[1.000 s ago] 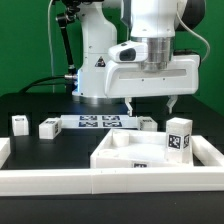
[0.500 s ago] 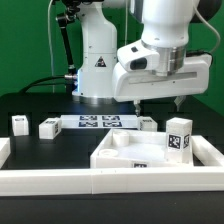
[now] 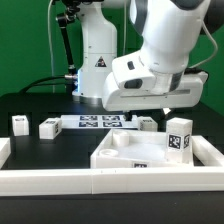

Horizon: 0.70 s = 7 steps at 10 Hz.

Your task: Assemble square table

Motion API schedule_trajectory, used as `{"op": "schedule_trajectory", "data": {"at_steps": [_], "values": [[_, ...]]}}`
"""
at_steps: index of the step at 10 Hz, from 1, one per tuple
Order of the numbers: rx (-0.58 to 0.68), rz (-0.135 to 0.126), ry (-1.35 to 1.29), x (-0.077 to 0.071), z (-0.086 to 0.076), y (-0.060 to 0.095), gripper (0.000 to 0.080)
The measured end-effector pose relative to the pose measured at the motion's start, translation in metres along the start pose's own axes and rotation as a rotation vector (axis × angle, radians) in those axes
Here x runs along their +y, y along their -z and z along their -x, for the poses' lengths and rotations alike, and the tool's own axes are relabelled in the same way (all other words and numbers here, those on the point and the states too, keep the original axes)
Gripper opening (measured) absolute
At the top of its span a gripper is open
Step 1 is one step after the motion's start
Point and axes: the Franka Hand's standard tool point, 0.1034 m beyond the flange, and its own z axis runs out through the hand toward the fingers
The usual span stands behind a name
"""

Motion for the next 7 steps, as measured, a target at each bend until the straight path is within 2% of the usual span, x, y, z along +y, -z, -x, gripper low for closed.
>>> {"op": "schedule_trajectory", "data": {"at_steps": [4, 7], "values": [[-0.199, 0.005, -0.024, -0.0009, 0.0011, -0.0108, 0.0649], [-0.183, 0.002, -0.015, -0.0071, -0.0027, -0.0132, 0.0649]]}}
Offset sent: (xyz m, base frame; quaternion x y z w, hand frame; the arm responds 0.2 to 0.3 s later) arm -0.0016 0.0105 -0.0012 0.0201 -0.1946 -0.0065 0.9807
